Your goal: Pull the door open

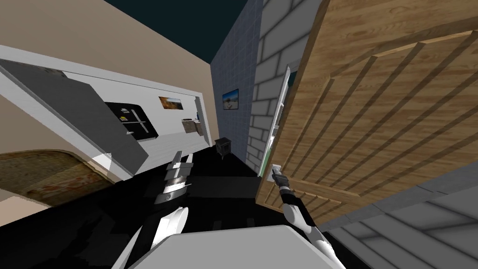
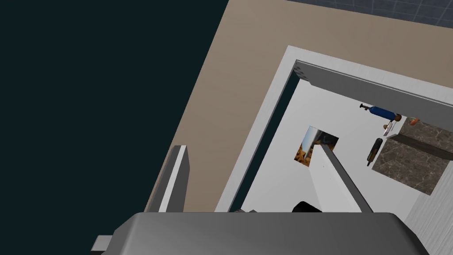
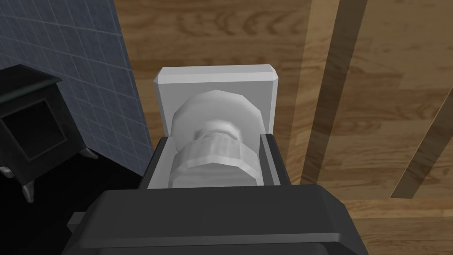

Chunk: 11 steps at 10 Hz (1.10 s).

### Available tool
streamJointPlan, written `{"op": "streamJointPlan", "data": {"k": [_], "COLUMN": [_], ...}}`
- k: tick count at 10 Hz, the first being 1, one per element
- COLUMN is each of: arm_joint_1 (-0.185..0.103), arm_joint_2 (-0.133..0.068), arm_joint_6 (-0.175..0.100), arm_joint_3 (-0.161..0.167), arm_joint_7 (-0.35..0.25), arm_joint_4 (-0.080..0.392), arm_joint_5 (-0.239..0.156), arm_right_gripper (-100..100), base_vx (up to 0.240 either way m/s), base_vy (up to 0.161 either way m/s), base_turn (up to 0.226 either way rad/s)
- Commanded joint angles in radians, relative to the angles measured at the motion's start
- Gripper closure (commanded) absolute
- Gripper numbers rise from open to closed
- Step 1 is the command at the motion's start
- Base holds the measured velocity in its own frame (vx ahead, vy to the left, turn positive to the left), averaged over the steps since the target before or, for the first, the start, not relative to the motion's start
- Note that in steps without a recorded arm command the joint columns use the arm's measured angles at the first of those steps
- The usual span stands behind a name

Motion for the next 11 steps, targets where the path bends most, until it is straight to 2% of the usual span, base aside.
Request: {"op": "streamJointPlan", "data": {"k": [1, 4, 5, 6, 8, 11], "arm_joint_1": [0.004, 0.016, 0.015, 0.045, 0.088, 0.173], "arm_joint_2": [-0.011, -0.033, -0.028, -0.031, -0.035, -0.045], "arm_joint_6": [-0.004, -0.014, -0.009, -0.026, -0.054, -0.111], "arm_joint_3": [0.019, 0.042, 0.035, 0.044, 0.051, 0.065], "arm_joint_7": [-0.013, -0.033, -0.027, -0.032, -0.038, -0.050], "arm_joint_4": [-0.011, -0.023, -0.021, -0.034, -0.053, -0.092], "arm_joint_5": [0.004, 0.009, 0.007, 0.010, 0.014, 0.021], "arm_right_gripper": [100, 100, 100, 100, 100, 100], "base_vx": [-0.193, -0.192, -0.080, -0.033, -0.046, -0.065], "base_vy": [-0.057, -0.052, -0.023, -0.024, -0.049, -0.046], "base_turn": [0.116, 0.086, 0.030, 0.134, 0.196, 0.194]}}
